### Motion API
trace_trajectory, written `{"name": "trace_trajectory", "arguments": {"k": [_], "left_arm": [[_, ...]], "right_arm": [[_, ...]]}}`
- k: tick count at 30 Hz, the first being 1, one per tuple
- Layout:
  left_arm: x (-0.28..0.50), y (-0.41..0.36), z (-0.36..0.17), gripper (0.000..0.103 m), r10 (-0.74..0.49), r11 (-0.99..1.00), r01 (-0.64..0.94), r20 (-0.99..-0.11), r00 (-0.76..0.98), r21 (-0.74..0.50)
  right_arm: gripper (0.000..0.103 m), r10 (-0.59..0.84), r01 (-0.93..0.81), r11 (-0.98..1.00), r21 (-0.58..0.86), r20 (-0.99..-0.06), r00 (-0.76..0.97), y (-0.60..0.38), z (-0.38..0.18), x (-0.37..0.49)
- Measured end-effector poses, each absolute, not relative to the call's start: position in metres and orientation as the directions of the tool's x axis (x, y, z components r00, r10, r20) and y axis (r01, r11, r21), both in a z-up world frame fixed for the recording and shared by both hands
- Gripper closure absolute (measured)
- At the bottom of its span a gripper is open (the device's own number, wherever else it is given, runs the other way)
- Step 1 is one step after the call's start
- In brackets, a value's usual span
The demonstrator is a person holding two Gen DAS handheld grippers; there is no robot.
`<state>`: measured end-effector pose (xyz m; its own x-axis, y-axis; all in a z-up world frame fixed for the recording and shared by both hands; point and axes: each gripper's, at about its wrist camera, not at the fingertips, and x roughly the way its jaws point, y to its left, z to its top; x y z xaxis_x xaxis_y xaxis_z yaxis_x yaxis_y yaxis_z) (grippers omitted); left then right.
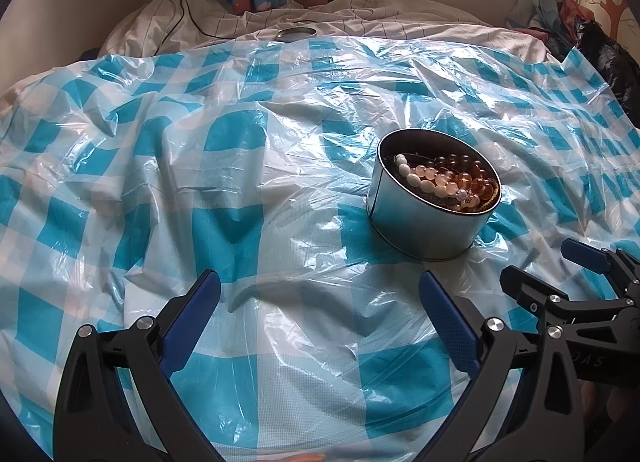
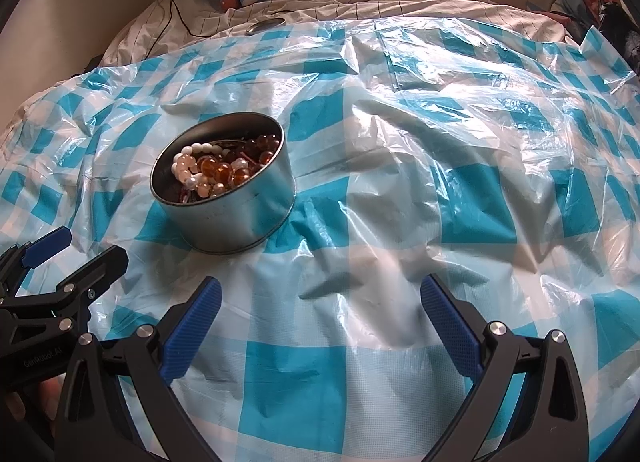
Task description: Organize jewelry
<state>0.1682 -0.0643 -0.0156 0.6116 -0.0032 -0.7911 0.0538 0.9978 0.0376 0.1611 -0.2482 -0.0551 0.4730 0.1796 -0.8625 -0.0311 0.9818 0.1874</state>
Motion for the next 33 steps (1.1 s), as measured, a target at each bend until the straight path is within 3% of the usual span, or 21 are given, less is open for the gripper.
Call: {"name": "trace_trajectory", "arguments": {"k": [33], "left_arm": [[0.1684,-0.0673,-0.0179,0.008,-0.006,0.998,0.058,-0.796,0.605,0.037]], "right_arm": [[0.007,0.174,-0.028,0.983,0.182,-0.868,0.464,-0.2472,-0.0587,0.1615]]}}
